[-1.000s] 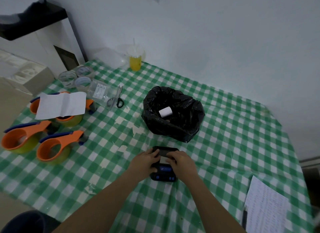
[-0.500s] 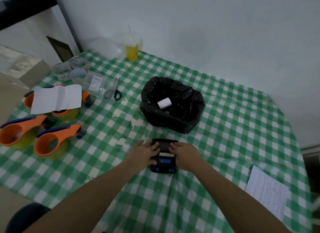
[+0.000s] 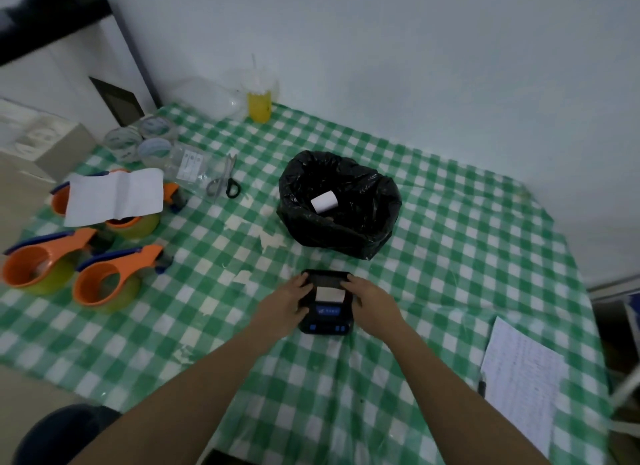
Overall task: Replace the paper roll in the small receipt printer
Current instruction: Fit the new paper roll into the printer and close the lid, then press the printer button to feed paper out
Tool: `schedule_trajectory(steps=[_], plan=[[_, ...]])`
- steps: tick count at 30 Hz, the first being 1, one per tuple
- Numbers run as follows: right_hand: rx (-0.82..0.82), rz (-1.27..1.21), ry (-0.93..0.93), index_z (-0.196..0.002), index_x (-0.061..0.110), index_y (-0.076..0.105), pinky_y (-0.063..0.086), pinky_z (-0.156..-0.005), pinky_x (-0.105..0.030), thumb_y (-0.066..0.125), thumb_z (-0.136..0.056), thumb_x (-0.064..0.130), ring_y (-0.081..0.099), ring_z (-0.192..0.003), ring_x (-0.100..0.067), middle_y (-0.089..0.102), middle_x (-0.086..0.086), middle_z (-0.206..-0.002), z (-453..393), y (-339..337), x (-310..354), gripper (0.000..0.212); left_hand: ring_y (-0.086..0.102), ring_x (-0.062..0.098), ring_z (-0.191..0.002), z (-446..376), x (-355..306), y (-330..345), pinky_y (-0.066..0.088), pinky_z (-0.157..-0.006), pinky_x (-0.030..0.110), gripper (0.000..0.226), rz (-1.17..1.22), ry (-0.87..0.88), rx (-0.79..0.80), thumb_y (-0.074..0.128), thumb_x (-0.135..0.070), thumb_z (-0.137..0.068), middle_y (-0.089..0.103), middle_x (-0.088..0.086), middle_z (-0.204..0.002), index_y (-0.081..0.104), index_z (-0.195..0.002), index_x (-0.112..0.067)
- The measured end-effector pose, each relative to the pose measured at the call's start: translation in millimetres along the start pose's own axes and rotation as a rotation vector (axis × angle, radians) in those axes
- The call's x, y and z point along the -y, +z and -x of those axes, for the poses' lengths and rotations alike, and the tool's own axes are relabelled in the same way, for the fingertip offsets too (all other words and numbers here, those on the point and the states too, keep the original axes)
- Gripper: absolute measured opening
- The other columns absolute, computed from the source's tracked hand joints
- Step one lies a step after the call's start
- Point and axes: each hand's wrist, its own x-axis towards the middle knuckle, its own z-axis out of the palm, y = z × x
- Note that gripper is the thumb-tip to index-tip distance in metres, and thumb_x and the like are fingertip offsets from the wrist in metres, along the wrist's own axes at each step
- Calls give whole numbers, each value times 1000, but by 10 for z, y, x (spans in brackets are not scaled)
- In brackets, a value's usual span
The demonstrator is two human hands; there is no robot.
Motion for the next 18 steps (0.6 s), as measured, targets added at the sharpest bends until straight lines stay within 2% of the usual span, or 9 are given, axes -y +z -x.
schedule_trajectory(steps=[3, 6, 8, 10, 12, 14, 16, 18], plan=[[-164, -242, 117, -137, 15, 43, 32, -108, -29, 43, -92, 4, 40, -134, -23, 41, -7, -148, 284, 258, -129, 47, 29, 25, -142, 105, 19, 162, 28, -116, 35, 65, 308, -114, -147, 59, -13, -88, 24, 8, -156, 27, -144, -11], [-158, -375, 227, -139, 17, 40, 38, -103, -32, 44, -95, 11, 47, -128, -23, 47, -9, -143, 445, 483, -161, 45, 47, 33, -128, 135, 28, 267, 40, -108, 43, 67, 525, -217, -210, 66, -10, -83, 42, 18, -145, 33, -141, -5], [-155, -484, 280, -140, 19, 39, 46, -91, -33, 43, -96, 13, 55, -117, -23, 53, -11, -138, 488, 568, -139, 45, 51, 32, -124, 150, 32, 309, 45, -103, 42, 63, 641, -256, -192, 65, -7, -83, 47, 17, -141, 36, -139, -3], [-177, -544, 293, -140, 24, 39, 49, -74, -30, 43, -96, 14, 61, -87, -16, 61, -13, -128, 492, 636, -121, 45, 54, 26, -121, 169, 29, 366, 45, -98, 34, 54, 640, -208, -181, 62, -1, -83, 55, 14, -132, 43, -134, -5], [-221, -566, 305, -138, 24, 42, 43, -57, -19, 44, -96, 15, 51, -63, -5, 66, -15, -119, 471, 683, -108, 43, 56, 25, -117, 184, 26, 405, 45, -96, 31, 51, 597, -158, -191, 61, 1, -82, 60, 13, -126, 47, -131, -8], [-270, -555, 316, -136, 22, 46, 40, -53, -16, 43, -96, 16, 51, -60, -7, 69, -16, -113, 448, 705, -96, 40, 58, 28, -116, 176, 41, 432, 47, -96, 34, 52, 575, -143, -208, 62, -1, -81, 62, 14, -124, 48, -130, -10], [-294, -562, 340, -133, 23, 50, 48, -59, -29, 43, -95, 13, 56, -61, -18, 72, -16, -100, 436, 702, -83, 40, 59, 26, -114, 167, 50, 463, 49, -95, 36, 54, 536, -148, -219, 64, -5, -81, 63, 12, -123, 47, -131, -13], [-286, -550, 347, -132, 23, 50, 47, -61, -32, 42, -93, 8, 56, -61, -23, 69, -14, -85, 426, 693, -76, 43, 61, 26, -110, 160, 46, 489, 50, -90, 35, 56, 493, -159, -236, 64, -9, -81, 65, 11, -120, 44, -133, -15]])
